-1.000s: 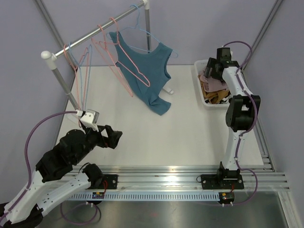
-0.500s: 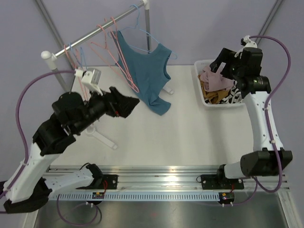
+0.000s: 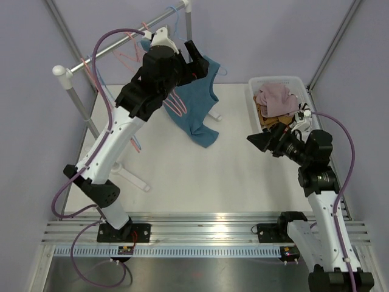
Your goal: Remove the tank top from the hanger
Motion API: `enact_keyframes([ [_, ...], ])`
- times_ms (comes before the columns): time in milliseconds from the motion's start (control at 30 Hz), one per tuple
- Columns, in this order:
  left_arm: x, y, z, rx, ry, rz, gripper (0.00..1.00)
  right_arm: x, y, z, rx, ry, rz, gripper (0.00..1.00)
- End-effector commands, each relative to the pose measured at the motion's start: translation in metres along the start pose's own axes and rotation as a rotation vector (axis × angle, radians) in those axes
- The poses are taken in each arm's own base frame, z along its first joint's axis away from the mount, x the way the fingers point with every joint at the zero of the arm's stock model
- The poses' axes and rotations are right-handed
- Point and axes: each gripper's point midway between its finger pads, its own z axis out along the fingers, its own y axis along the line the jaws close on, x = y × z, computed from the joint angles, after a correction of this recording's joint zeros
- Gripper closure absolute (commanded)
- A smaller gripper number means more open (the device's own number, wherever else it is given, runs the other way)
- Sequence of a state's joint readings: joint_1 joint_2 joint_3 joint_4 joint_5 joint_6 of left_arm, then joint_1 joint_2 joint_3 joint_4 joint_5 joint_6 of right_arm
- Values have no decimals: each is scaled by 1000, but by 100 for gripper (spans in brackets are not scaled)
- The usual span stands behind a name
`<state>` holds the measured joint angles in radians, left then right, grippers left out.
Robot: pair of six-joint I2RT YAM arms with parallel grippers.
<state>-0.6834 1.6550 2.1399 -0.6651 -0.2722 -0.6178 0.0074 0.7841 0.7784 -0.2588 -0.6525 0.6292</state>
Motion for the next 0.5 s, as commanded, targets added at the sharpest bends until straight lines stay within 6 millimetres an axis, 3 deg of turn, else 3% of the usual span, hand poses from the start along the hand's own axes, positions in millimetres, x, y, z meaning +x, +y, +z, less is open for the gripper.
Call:
enact_keyframes([
  [0, -45, -3, 19, 17, -153, -115, 1, 1, 43, -28, -129, -41, -60, 1],
  [67, -40, 4, 39, -11, -172, -116, 1, 10, 47, -36, -147, -33, -57, 0],
  [100, -49, 2, 46, 7, -219, -122, 1, 15, 49, -42, -158, -38, -45, 1],
  [333, -53, 32, 107, -33, -318, -174, 1, 44, 56, -65, -212, -47, -3, 1],
  [400, -65, 39, 116, -42, -358, -200, 1, 49, 56, -69, -210, -41, -5, 0],
  [467, -53, 51, 140, -45, -341, -216, 1, 52, 58, -72, -213, -32, -3, 0],
])
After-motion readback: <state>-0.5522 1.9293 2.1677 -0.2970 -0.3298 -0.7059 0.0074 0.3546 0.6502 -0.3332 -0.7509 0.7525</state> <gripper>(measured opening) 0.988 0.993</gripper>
